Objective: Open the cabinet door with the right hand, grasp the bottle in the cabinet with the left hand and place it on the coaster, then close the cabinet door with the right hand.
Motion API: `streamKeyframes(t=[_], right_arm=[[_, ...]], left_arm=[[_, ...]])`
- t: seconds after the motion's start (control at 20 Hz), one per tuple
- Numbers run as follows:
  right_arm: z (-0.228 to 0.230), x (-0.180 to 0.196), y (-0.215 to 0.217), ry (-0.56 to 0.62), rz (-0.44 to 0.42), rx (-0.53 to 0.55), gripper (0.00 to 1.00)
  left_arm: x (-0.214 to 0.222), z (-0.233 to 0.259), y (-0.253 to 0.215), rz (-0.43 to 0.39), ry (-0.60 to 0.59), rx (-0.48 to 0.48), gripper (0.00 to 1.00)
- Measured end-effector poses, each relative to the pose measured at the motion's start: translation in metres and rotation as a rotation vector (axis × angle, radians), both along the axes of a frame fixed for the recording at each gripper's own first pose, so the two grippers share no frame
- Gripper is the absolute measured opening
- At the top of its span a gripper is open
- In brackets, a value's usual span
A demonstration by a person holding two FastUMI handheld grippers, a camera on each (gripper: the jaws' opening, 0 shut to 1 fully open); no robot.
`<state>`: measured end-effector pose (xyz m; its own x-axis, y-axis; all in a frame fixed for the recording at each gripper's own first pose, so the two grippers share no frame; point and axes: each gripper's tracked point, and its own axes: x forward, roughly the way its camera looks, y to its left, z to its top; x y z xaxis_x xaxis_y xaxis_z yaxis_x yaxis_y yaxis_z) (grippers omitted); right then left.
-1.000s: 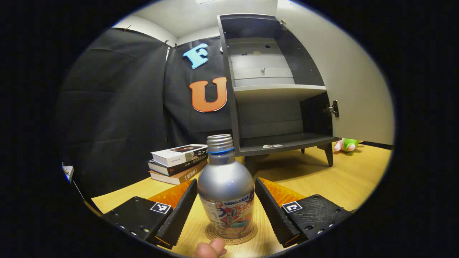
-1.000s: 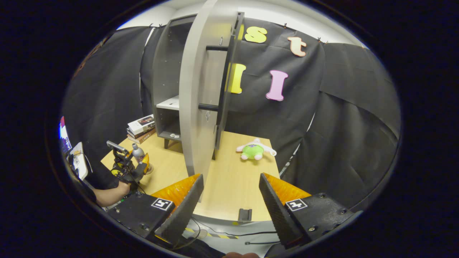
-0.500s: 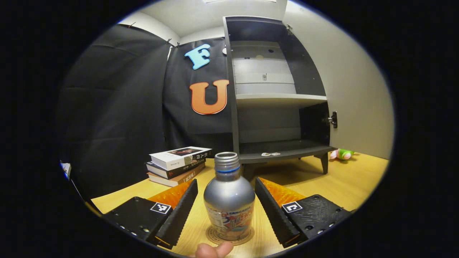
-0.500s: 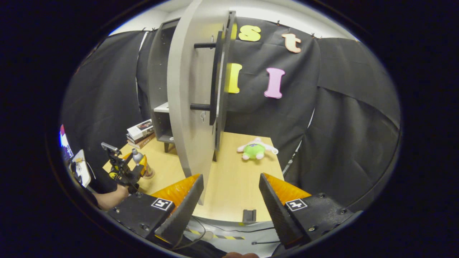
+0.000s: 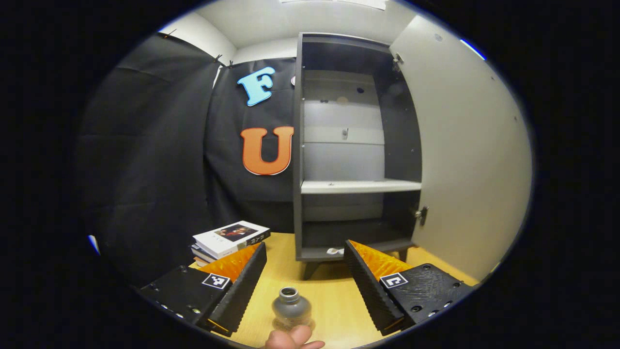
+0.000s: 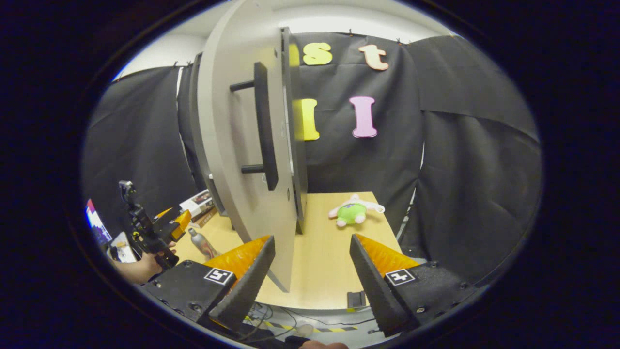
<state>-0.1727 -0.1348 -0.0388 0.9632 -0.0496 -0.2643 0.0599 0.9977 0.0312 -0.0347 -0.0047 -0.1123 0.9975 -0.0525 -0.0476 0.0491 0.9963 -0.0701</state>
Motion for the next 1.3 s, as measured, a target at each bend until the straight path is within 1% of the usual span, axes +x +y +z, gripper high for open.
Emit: streamKeyframes(t=[0.05,0.15,0.25,0.3,0.35,0.4,0.5,0.55,0.6,0.65,0.75,0.8,1.0,1.05,1.1,1.15,1.2,1.25,1.3], right_arm=[[0.0,-0.002,-0.006,-0.011,-0.008,0.011,1.0],[0.014,-0.003,-0.028,-0.069,-0.061,0.02,0.99],[0.036,0.009,-0.042,-0.154,-0.121,0.019,0.97],[0.044,0.018,-0.045,-0.19,-0.145,0.021,0.97],[0.052,0.026,-0.04,-0.225,-0.139,0.036,0.98],[0.06,0.034,-0.032,-0.26,-0.128,0.058,0.96],[0.073,0.04,-0.019,-0.303,-0.096,0.083,0.96],[0.077,0.041,-0.012,-0.313,-0.077,0.084,0.98],[0.081,0.039,-0.009,-0.32,-0.073,0.081,0.98],[0.083,0.037,-0.009,-0.327,-0.077,0.07,0.98],[0.085,0.04,-0.005,-0.324,-0.067,0.048,0.97],[0.086,0.041,-0.002,-0.325,-0.061,0.043,0.94],[0.081,0.037,0.018,-0.307,-0.038,0.056,0.94],[0.082,0.038,0.023,-0.303,-0.024,0.055,0.94],[0.08,0.041,0.036,-0.296,-0.006,0.053,0.99],[0.079,0.043,0.047,-0.291,0.012,0.048,0.99],[0.078,0.043,0.058,-0.286,0.032,0.042,0.94],[0.078,0.044,0.069,-0.283,0.054,0.039,0.99],[0.077,0.048,0.08,-0.274,0.081,0.038,0.98]], left_arm=[[-0.004,0.029,-0.009,-0.012,-0.006,-0.004,0.95],[-0.011,0.082,-0.022,-0.01,-0.024,0.006,0.95],[-0.013,0.115,-0.029,0.019,-0.026,0.023,0.95],[-0.013,0.122,-0.041,-0.008,-0.021,-0.002,0.95],[-0.011,0.126,-0.061,-0.061,-0.028,-0.037,0.95],[-0.01,0.129,-0.069,-0.084,-0.028,-0.043,0.95],[-0.011,0.126,-0.069,-0.097,0.001,-0.007,0.96],[-0.008,0.122,-0.074,-0.116,0.013,0.008,0.96],[-0.006,0.119,-0.076,-0.129,0.022,0.02,1.0],[-0.004,0.119,-0.076,-0.136,0.022,0.029,0.96],[0.0,0.118,-0.077,-0.151,0.017,0.034,0.96],[0.002,0.115,-0.078,-0.164,0.02,0.031,0.96],[0.004,0.108,-0.076,-0.197,0.038,0.052,0.96],[0.003,0.106,-0.075,-0.2,0.04,0.062,0.96],[0.003,0.105,-0.072,-0.2,0.038,0.064,0.96],[0.003,0.105,-0.07,-0.205,0.035,0.058,0.96],[0.003,0.104,-0.066,-0.202,0.031,0.053,0.96],[0.002,0.105,-0.061,-0.202,0.031,0.048,0.96],[0.003,0.103,-0.057,-0.196,0.033,0.042,0.96]])
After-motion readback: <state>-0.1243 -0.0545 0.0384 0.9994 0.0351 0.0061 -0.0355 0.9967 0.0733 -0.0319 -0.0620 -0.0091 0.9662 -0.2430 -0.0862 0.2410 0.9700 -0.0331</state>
